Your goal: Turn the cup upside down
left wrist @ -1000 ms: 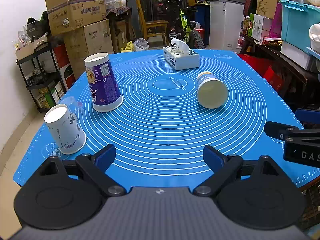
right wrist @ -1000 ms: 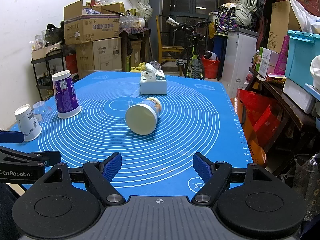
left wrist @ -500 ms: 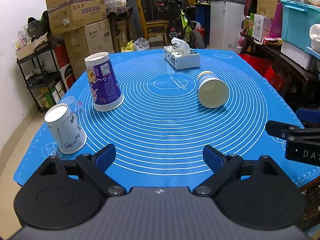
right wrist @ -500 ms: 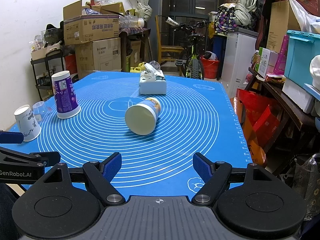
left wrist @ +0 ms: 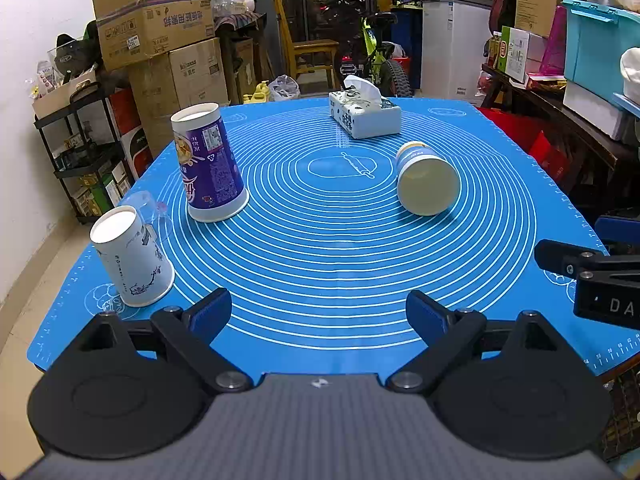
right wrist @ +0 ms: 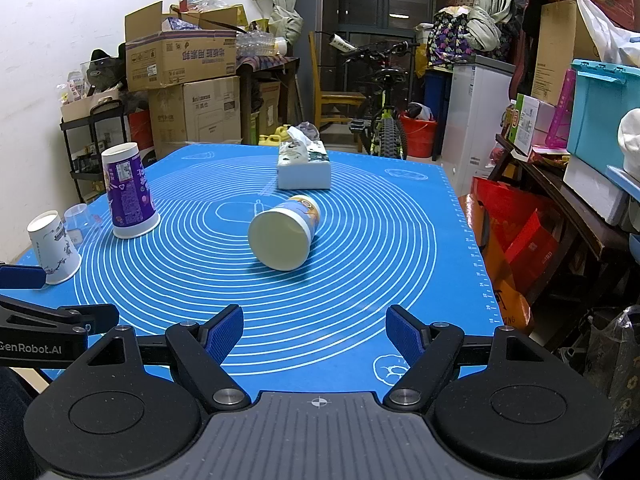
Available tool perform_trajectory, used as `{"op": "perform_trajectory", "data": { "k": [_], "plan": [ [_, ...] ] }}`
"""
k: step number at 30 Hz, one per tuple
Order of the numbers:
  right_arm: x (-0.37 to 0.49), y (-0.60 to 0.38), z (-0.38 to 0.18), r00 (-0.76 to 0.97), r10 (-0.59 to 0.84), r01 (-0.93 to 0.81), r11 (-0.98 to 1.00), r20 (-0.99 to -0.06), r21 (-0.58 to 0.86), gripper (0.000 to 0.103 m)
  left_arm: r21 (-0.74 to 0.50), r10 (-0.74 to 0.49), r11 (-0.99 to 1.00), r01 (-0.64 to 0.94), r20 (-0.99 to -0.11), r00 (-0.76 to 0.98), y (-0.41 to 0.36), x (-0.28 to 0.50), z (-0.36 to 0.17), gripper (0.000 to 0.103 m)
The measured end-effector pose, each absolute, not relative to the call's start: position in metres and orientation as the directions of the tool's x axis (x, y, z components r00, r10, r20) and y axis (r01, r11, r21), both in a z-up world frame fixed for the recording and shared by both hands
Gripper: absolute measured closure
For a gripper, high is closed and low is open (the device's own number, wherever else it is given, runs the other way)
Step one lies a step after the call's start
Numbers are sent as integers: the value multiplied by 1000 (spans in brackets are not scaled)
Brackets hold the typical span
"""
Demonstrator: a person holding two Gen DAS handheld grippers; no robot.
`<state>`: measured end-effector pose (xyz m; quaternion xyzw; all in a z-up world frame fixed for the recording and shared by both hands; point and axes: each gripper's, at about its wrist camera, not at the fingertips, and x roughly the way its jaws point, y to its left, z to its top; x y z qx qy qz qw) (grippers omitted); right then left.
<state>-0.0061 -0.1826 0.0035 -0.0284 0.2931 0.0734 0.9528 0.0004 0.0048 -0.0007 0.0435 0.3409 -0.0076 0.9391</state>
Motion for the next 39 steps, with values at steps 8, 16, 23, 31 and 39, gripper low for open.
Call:
{"op": "perform_trajectory", "data": {
  "k": [8, 16, 23, 31, 39],
  "plan": [
    [-6, -183, 3, 818, 124, -157, 988, -562, -10, 22, 77, 16, 996, 45, -641, 767, 4, 0, -1, 10],
    [-6, -184, 4, 818, 124, -156, 988, -562, -10, 22, 78, 16, 996, 44, -641, 768, 4, 0, -1, 10],
    [-6, -184, 4, 818, 124, -156, 988, -562, -9, 22, 79, 18, 996, 42, -640, 768, 7, -1, 0, 10],
    [-5, -183, 2, 818, 125, -156, 988, -562, -8, 22, 79, 21, 996, 38, -641, 767, 11, 2, 0, 10],
    [-5, -182, 3, 816, 128, -159, 987, -563, -7, 22, 81, 24, 996, 37, -642, 766, 15, 3, 0, 10]
  ]
}}
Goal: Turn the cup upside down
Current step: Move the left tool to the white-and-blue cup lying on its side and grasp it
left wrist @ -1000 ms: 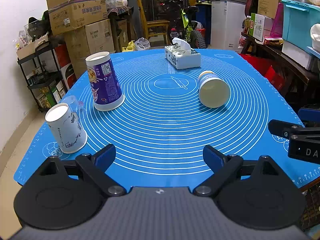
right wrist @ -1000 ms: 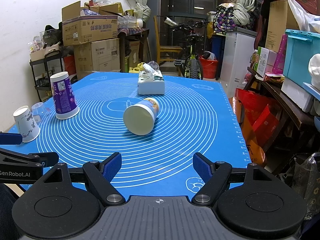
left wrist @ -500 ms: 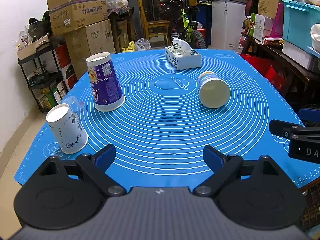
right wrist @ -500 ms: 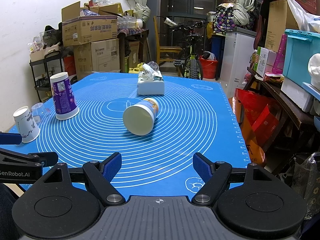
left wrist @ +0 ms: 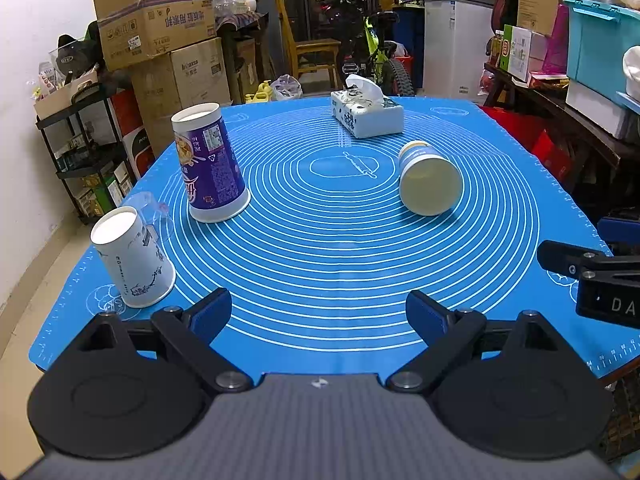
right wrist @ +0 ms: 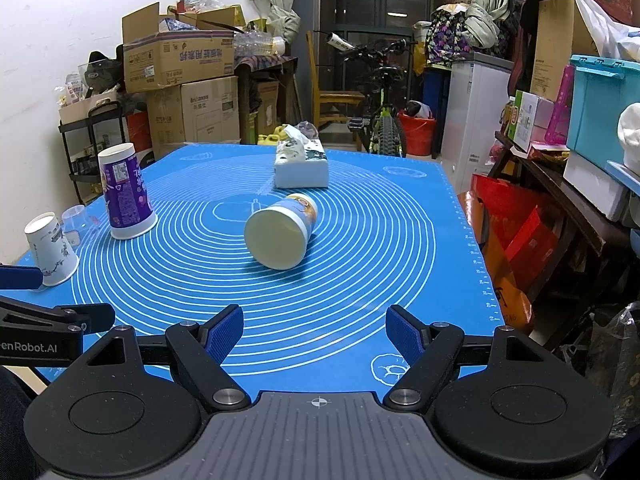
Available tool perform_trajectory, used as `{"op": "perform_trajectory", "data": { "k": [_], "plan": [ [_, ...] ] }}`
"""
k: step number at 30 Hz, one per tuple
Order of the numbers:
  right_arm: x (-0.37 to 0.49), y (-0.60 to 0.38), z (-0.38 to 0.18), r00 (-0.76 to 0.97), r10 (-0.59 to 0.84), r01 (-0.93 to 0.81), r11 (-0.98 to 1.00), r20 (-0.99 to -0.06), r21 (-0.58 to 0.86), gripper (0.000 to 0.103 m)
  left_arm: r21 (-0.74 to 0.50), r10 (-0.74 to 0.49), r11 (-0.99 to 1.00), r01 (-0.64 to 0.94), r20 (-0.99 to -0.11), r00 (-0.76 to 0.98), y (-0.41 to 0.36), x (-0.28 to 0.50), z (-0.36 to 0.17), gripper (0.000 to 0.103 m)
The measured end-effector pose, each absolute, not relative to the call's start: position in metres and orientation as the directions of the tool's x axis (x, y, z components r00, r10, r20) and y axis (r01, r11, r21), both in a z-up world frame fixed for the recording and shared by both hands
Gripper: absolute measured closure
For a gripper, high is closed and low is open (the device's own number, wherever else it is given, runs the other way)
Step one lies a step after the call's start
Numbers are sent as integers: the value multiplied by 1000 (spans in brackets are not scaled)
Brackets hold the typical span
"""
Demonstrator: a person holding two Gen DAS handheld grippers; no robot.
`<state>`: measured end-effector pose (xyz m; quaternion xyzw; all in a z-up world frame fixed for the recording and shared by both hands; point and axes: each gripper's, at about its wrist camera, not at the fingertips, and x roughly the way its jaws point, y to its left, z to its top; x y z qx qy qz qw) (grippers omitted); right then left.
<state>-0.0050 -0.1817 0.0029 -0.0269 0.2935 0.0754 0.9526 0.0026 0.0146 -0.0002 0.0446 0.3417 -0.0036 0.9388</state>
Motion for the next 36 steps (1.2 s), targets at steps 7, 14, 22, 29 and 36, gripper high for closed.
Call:
{"op": "perform_trajectory", "data": {
  "k": [7, 14, 22, 29, 36],
  "plan": [
    [4, -190, 2, 820, 134, -165, 986, -557, -6, 22, 77, 22, 996, 36, -641, 767, 10, 9, -2, 10],
    [28, -200, -3, 829, 120, -145, 989, -546, -3, 22, 63, 11, 997, 37, -631, 776, -3, 33, -5, 10],
    [71, -219, -4, 848, 76, -90, 996, -525, -1, 22, 59, -38, 994, 91, -598, 800, -31, 82, -5, 10],
    [97, -243, -8, 853, 21, -23, 1000, -521, 2, 22, 8, -88, 993, 119, -618, 781, -56, 144, -9, 10],
    [112, -261, -19, 844, -13, 22, 1000, -536, 9, 22, -30, -131, 989, 147, -648, 750, -81, 174, -21, 10]
  ]
}}
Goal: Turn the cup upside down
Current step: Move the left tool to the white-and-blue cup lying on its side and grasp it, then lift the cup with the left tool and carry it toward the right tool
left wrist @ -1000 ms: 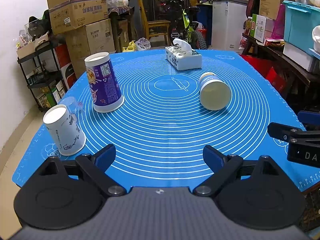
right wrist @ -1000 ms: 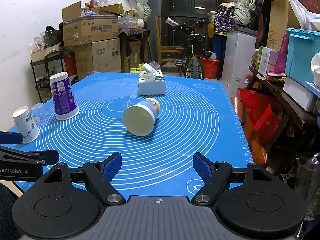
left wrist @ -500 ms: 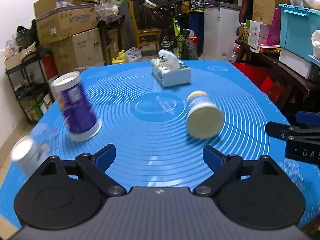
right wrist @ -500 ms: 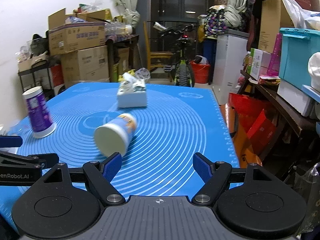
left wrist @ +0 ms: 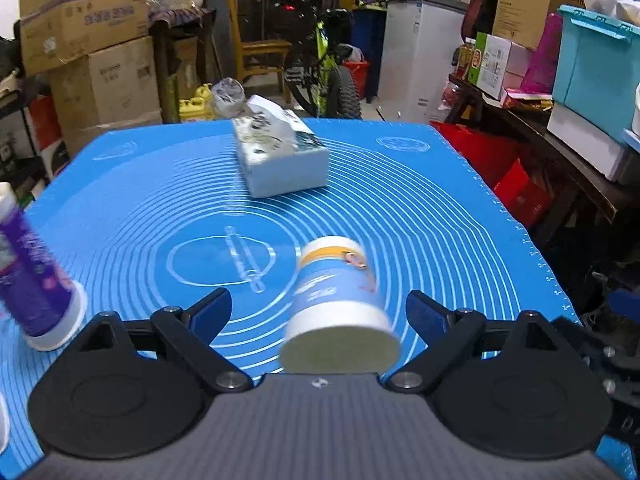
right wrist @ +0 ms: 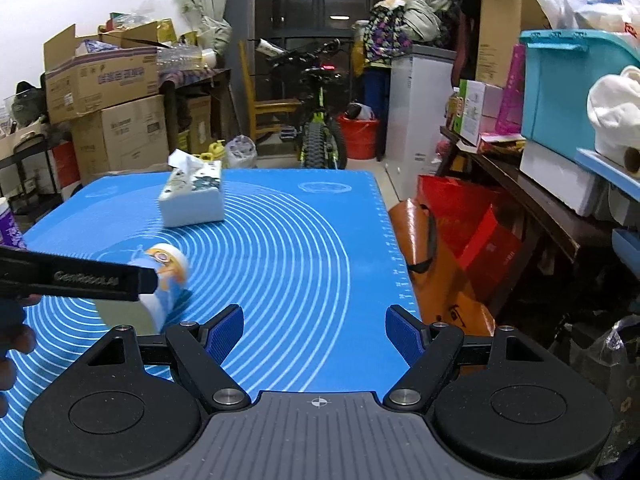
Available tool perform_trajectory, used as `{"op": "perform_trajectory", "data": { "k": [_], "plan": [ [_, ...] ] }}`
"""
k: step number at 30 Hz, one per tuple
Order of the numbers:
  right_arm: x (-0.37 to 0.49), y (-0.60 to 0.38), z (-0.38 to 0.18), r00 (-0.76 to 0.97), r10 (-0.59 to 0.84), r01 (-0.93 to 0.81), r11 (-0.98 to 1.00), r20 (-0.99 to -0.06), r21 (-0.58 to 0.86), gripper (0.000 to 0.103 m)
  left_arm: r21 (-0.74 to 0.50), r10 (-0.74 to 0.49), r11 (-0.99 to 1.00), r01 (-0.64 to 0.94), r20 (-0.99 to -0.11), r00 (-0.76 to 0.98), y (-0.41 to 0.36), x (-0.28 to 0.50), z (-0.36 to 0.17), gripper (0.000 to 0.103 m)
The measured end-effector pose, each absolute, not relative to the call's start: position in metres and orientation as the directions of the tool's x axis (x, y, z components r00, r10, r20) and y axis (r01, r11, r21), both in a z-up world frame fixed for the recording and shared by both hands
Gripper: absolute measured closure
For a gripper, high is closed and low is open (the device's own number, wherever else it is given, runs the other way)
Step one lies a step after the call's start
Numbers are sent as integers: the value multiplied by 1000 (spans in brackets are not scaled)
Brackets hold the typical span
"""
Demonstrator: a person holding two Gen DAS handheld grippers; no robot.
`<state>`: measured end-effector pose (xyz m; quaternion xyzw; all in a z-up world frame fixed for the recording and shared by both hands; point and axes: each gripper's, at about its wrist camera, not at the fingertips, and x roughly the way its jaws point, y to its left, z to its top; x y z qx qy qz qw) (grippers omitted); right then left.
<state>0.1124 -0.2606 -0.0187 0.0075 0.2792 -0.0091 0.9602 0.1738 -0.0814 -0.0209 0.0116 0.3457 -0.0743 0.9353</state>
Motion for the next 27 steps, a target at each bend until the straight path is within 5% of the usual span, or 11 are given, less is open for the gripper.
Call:
{"op": "perform_trajectory", "data": {
  "k": [3, 6, 27],
  "plan": [
    [115, -262, -23, 839, -16, 26, 1000, -544, 11, 22, -4, -118, 988, 156, -672, 731, -90, 183, -30, 12],
    [115, -263, -25, 837, -15, 28, 1000, -547, 15, 22, -24, -138, 985, 169, -694, 706, -90, 186, -36, 39],
    [73, -250, -10, 853, 47, -24, 998, -519, 52, 22, 10, -130, 981, 192, -699, 703, -67, 92, -16, 41]
  ]
}}
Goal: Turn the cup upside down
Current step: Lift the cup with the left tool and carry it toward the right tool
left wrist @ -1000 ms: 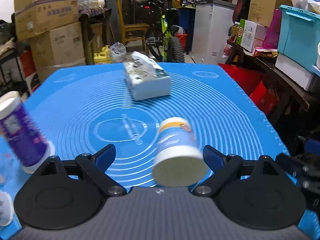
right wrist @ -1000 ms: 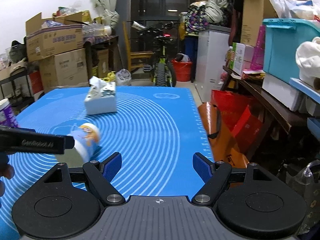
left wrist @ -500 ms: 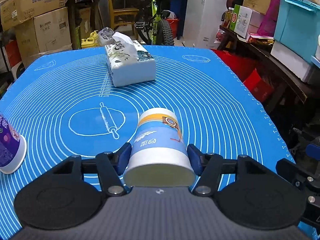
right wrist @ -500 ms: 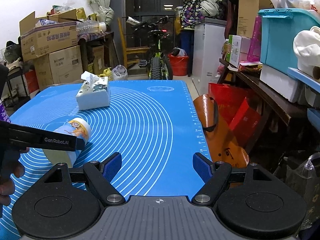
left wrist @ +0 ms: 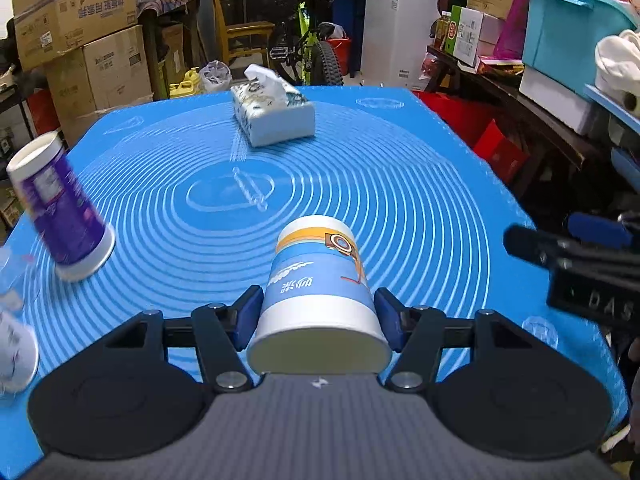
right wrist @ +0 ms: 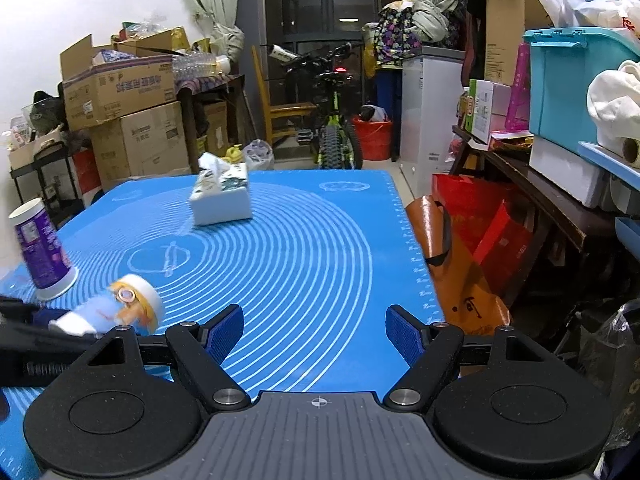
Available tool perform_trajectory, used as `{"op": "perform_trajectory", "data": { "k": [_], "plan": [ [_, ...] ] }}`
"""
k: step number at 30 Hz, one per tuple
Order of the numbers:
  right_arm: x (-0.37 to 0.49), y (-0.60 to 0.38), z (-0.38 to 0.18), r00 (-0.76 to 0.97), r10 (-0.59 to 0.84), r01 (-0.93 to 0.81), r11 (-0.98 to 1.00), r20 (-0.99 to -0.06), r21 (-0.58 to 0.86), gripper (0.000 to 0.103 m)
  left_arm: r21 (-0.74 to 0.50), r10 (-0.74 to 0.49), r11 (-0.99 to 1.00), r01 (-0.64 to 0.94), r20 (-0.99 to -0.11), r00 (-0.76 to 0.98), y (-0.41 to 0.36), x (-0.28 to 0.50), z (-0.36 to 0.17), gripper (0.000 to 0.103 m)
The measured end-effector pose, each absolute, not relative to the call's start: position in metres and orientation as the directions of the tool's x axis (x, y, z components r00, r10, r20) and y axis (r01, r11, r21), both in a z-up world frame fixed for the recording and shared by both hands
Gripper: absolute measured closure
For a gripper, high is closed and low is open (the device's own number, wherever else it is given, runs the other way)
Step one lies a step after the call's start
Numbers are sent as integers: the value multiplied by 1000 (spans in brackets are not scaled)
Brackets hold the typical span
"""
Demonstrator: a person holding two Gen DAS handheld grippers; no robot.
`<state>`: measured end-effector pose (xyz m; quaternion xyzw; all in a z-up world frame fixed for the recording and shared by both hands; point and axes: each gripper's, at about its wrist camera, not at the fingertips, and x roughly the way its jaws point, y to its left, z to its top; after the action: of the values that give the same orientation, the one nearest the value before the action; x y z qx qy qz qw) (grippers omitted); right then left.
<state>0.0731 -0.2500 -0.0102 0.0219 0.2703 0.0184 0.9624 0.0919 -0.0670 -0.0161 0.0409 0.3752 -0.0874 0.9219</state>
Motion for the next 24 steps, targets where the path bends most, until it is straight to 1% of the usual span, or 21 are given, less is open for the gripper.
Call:
{"op": "perform_trajectory", "data": {
  "k": [5, 15, 17, 18, 20, 21, 22, 24],
  "plan": [
    [60, -241, -13, 840, 63, -43, 998, -539, 49, 22, -31, -133, 986, 162, -731, 669, -60, 86, -26, 41],
    [51, -237, -15, 827, 60, -41, 998, -559, 47, 22, 15, -111, 984, 179, -731, 673, -66, 81, -35, 39],
    [51, -237, -14, 827, 59, -41, 998, -559, 45, 22, 18, -110, 983, 181, -731, 673, -65, 80, -36, 35],
    [50, -237, -14, 828, 59, -40, 998, -558, 46, 22, 22, -108, 983, 180, -730, 675, -65, 79, -35, 31],
    [51, -237, -13, 828, 59, -40, 998, -557, 47, 22, 29, -104, 983, 180, -723, 683, -66, 79, -34, 28],
    [51, -237, -13, 828, 59, -40, 998, -557, 46, 22, 31, -105, 983, 182, -721, 685, -66, 79, -34, 23],
    [50, -237, -13, 828, 59, -41, 998, -557, 46, 22, 31, -106, 983, 184, -718, 688, -66, 78, -34, 21],
    [50, -237, -13, 829, 60, -41, 998, -557, 45, 22, 30, -109, 982, 186, -714, 692, -67, 77, -34, 20]
  ]
}}
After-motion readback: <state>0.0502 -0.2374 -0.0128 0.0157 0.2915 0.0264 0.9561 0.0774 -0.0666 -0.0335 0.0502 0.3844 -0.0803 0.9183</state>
